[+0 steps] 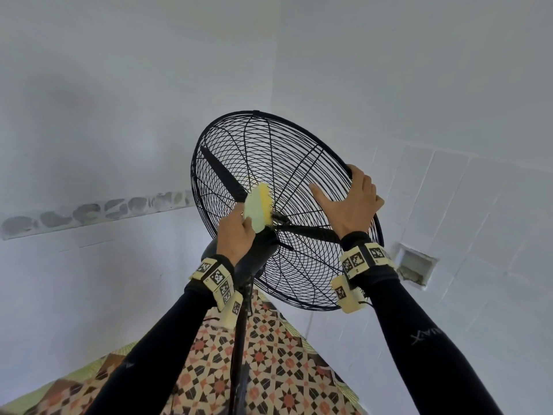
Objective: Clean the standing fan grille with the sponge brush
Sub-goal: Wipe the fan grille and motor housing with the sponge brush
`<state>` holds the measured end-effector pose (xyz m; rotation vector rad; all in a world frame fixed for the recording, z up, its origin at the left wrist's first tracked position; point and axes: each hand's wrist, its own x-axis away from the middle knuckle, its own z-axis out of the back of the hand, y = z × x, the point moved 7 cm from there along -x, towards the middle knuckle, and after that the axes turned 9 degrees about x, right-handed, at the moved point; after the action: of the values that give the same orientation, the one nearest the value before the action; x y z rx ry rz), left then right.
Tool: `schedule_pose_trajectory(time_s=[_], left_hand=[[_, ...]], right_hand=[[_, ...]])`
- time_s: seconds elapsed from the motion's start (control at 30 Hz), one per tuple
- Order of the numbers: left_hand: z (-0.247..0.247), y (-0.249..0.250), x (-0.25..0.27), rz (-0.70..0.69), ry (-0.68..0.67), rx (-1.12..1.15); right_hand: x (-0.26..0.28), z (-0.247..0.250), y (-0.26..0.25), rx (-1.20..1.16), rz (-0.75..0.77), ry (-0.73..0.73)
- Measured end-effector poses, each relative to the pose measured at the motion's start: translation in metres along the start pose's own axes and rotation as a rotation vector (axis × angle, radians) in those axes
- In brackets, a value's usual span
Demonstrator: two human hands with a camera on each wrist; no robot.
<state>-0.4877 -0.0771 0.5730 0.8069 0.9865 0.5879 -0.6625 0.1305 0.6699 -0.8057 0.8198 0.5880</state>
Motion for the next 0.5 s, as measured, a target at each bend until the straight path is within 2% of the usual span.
schedule_pose_trajectory(time_s=[0.07, 0.13, 0.2, 0.3, 0.37, 0.43, 0.5], left_hand=[[0.019, 0.000, -0.008, 0.034, 0.138, -0.012], [0.028, -0.001, -0.014, 0.056, 0.200, -0.006], [0.019, 0.009, -0.011, 0.004, 0.123, -0.030], [-0.002, 0.021, 0.004, -0.151, -0.003, -0.051], [0.003, 0.021, 0.004, -0.145, 0.042, -0.038], [0.016, 0.014, -0.002, -0.061, 0.141, -0.013], [0.016, 0.015, -0.004, -0.054, 0.130, -0.029]], right_hand=[[0.000, 0.001, -0.001, 0.009, 0.012, -0.001], [0.000, 0.002, -0.004, 0.010, 0.023, 0.001], [0.001, 0.001, -0.005, 0.010, 0.016, 0.006], [0.002, 0.002, -0.001, 0.014, -0.001, 0.027], [0.003, 0.003, -0.001, 0.008, 0.009, 0.039], [0.003, 0.003, -0.004, 0.012, 0.032, 0.046], [0.002, 0.002, -0.005, 0.023, 0.035, 0.048]])
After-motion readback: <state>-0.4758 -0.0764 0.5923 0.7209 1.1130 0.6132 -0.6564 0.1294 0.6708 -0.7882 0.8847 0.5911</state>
